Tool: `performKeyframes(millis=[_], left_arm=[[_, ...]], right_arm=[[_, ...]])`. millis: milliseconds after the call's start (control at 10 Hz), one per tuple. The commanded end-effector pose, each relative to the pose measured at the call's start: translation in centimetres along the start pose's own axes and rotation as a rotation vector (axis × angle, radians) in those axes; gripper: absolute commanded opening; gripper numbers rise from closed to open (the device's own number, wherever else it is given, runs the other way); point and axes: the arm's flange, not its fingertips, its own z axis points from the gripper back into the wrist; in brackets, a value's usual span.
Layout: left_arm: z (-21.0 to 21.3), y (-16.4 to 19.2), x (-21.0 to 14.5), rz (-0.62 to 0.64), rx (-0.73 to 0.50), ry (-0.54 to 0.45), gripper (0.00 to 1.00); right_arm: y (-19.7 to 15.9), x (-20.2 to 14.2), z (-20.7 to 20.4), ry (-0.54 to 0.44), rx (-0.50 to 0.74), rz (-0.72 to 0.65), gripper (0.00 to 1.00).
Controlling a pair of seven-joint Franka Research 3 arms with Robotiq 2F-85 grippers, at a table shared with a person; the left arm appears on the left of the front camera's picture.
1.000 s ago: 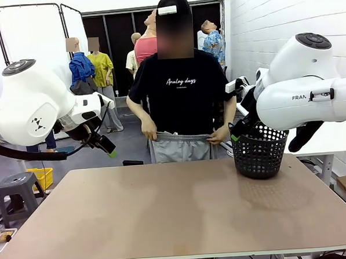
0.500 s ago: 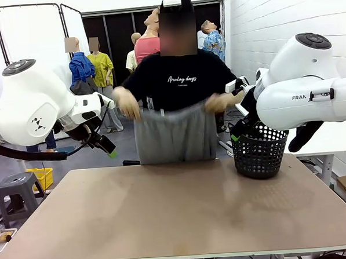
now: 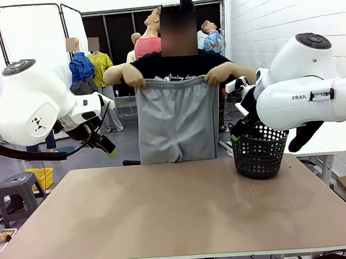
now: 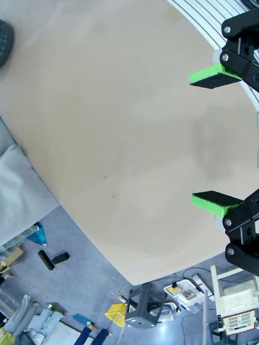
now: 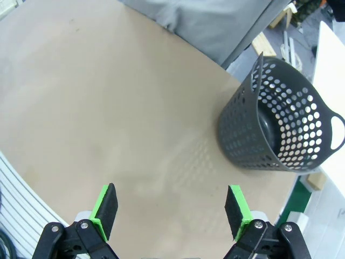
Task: Fold the training pants.
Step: Grab both ends of the Training pants handed by a person.
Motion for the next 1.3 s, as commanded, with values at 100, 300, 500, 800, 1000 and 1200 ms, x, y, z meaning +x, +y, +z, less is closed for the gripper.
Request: performKeyframes(millis=[100,300,500,800,1000,1200], left_arm=[[-0.13,0.08,0.06,-0.010,-0.002,0.001,1.00],[-0.13,0.08,0.06,-0.010,-0.002,0.001,1.00],[-0.13,0.08,0.06,-0.010,-0.002,0.001,1.00],[-0.13,0.08,0.06,-0.010,-0.002,0.001,1.00],[-0.13,0.08,0.06,-0.010,-0.002,0.001,1.00],[-0.13,0.08,0.06,-0.010,-0.002,0.001,1.00]], right_arm=[[-0.03,-0.02,-0.08,0.001,0.003,-0.001,1.00],[-0.03,-0.02,-0.08,0.001,0.003,-0.001,1.00],[-0.03,-0.02,-0.08,0.001,0.003,-0.001,1.00],[-0.03,-0.02,-0.08,0.001,0.003,-0.001,1.00],[-0.03,-0.02,-0.08,0.001,0.003,-0.001,1.00],[-0.03,-0.02,-0.08,0.001,0.003,-0.001,1.00]])
